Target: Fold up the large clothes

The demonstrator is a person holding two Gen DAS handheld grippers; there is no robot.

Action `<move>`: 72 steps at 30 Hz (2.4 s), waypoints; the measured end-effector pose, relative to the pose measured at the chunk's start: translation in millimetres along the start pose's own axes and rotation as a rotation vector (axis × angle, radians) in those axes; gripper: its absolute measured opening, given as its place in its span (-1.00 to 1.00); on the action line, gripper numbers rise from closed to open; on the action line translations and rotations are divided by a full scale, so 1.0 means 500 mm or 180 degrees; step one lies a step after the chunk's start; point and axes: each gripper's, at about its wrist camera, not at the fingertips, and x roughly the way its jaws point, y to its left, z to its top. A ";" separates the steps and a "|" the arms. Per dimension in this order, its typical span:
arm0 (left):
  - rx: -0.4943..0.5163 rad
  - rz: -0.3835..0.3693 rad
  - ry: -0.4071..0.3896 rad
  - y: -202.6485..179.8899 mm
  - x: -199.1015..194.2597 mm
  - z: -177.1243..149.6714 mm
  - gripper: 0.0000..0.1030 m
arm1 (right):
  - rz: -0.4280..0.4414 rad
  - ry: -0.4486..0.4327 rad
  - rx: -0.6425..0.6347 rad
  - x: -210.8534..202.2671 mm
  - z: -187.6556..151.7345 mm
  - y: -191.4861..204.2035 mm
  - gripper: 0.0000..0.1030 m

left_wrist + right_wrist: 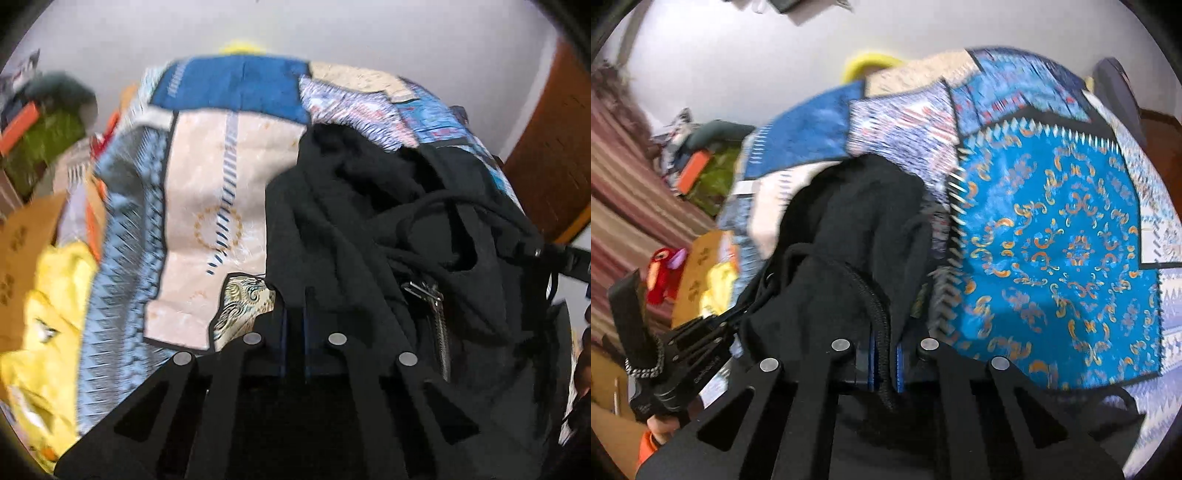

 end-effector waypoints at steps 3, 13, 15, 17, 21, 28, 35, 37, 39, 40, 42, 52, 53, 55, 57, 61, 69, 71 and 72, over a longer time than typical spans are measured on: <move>0.0160 -0.0036 -0.0117 -0.007 -0.084 -0.013 -0.91 | -0.0016 -0.0057 -0.0288 -0.062 -0.032 0.051 -0.88; 0.0408 -0.0285 -0.0183 -0.034 -0.256 -0.152 -0.90 | -0.0154 -0.0031 -0.0710 -0.162 -0.186 0.108 -0.88; 0.0442 -0.0283 -0.0138 -0.044 -0.262 -0.189 -0.90 | -0.0206 0.0024 -0.0719 -0.152 -0.212 0.103 -0.88; 0.0426 -0.0304 -0.0075 -0.047 -0.259 -0.225 -0.91 | -0.0231 0.0038 -0.0725 -0.148 -0.232 0.095 -0.88; 0.0341 -0.0383 0.0082 -0.048 -0.238 -0.291 -0.91 | -0.0313 0.0134 -0.0689 -0.131 -0.285 0.073 -0.88; 0.0217 -0.0283 0.0176 -0.054 -0.186 -0.349 -0.90 | -0.0428 0.0171 -0.0605 -0.123 -0.321 0.060 -0.87; 0.0209 -0.0201 0.0273 -0.063 -0.208 -0.351 -0.77 | -0.0684 0.0303 -0.0667 -0.178 -0.329 0.076 -0.74; 0.0195 -0.0225 0.0263 -0.066 -0.226 -0.352 -0.75 | -0.0728 0.0245 -0.0720 -0.204 -0.334 0.079 -0.74; 0.0159 -0.0280 0.0243 -0.070 -0.247 -0.353 -0.74 | -0.0770 0.0157 -0.0764 -0.230 -0.334 0.082 -0.73; 0.0144 -0.0295 0.0201 -0.071 -0.260 -0.351 -0.74 | -0.0794 0.0121 -0.0775 -0.241 -0.333 0.084 -0.73; 0.0139 -0.0273 0.0130 -0.070 -0.279 -0.348 -0.73 | -0.0827 0.0082 -0.0804 -0.259 -0.327 0.088 -0.72; 0.0187 -0.0205 -0.0341 -0.062 -0.354 -0.253 0.15 | -0.0918 -0.0292 -0.0867 -0.269 -0.248 0.133 0.09; 0.0184 -0.0209 -0.0368 -0.063 -0.355 -0.242 0.18 | -0.0887 -0.0268 -0.0841 -0.259 -0.236 0.135 0.09; 0.0178 -0.0217 -0.0406 -0.066 -0.350 -0.214 0.19 | -0.0836 -0.0244 -0.0784 -0.239 -0.213 0.136 0.09; 0.0185 -0.0236 -0.0420 -0.069 -0.338 -0.190 0.19 | -0.0778 -0.0217 -0.0752 -0.218 -0.193 0.137 0.09; 0.0214 -0.0273 -0.0411 -0.078 -0.300 -0.150 0.19 | -0.0736 -0.0133 -0.0748 -0.169 -0.162 0.141 0.09; 0.0216 -0.0269 -0.0267 -0.092 -0.188 -0.107 0.19 | -0.0688 -0.0038 -0.0507 -0.080 -0.132 0.091 0.09; 0.0138 -0.0252 -0.0192 -0.089 -0.155 -0.101 0.19 | -0.0549 0.0022 -0.0274 -0.067 -0.124 0.067 0.09; 0.0099 -0.0268 -0.0176 -0.087 -0.143 -0.101 0.19 | -0.0491 0.0057 -0.0196 -0.062 -0.119 0.058 0.09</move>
